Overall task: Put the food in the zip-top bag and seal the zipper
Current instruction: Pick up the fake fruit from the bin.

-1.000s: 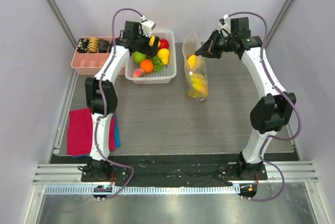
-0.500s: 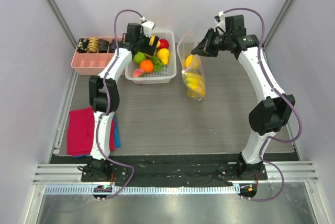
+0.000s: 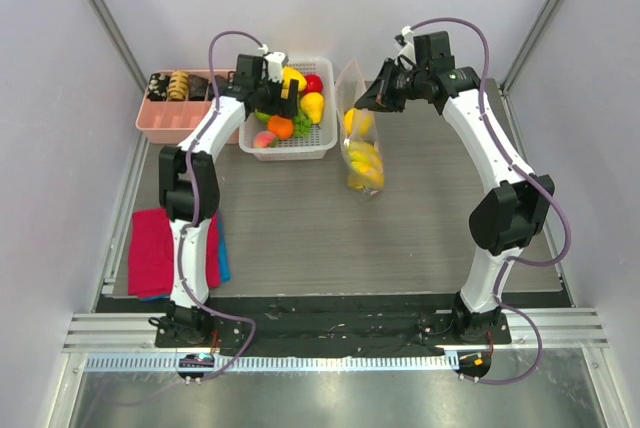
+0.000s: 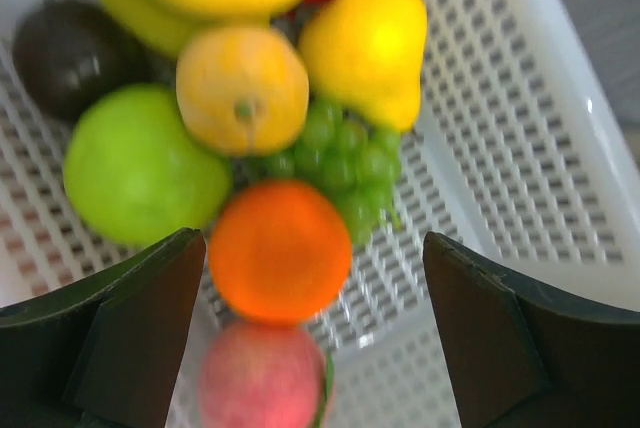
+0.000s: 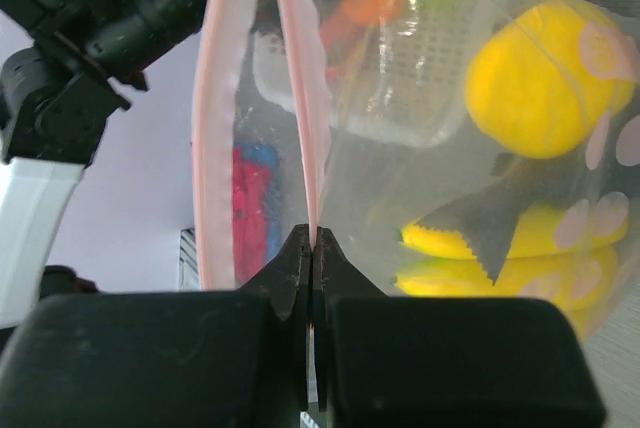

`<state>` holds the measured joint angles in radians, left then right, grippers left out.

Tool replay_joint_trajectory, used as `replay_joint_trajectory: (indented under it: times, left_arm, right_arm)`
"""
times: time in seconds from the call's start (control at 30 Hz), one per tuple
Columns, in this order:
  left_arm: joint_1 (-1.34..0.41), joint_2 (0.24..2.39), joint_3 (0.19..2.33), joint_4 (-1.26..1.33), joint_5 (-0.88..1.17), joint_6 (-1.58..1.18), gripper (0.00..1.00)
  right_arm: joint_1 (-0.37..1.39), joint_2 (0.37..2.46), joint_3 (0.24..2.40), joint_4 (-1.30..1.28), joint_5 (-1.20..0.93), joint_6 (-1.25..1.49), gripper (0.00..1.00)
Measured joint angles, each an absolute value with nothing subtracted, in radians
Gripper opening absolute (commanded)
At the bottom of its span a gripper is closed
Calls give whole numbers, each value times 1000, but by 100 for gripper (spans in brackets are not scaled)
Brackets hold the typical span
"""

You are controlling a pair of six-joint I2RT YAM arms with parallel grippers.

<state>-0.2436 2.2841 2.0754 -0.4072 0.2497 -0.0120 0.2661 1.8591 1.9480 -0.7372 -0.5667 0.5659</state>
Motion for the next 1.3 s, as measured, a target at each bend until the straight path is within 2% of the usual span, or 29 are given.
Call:
replay_joint_trajectory:
  times: [0.17,0.3,0.77,0.87,1.0,1.1,1.3]
  left_arm:
    - [-240,2196,2011,-549,232,-14,99]
    - [-240,2197,2055,-628,220,-22,96]
    - [-245,2376,2155,-673,171,-49,92]
    - [-250,2405,2163,-673,152,-49,84]
    - [-253,2419,2173,-678,146,-50,66]
    - [-253,2415,2178,-678,150,-51,57]
    - [-253,2330,2125,-675,175,-51,50]
  right_arm:
    - [266,1863,1942,-739,-559,558,1]
    - [268,1893,1959,-739,-563,564,1]
    - [281,1955,1975,-738,-567,589,1]
    - [281,1955,1982,-738,-567,589,1]
    - [281,1955,1990,-738,-567,588,1]
    - [281,1955,1991,-738,-567,582,1]
    - [281,1955,1992,-739,-566,574,1]
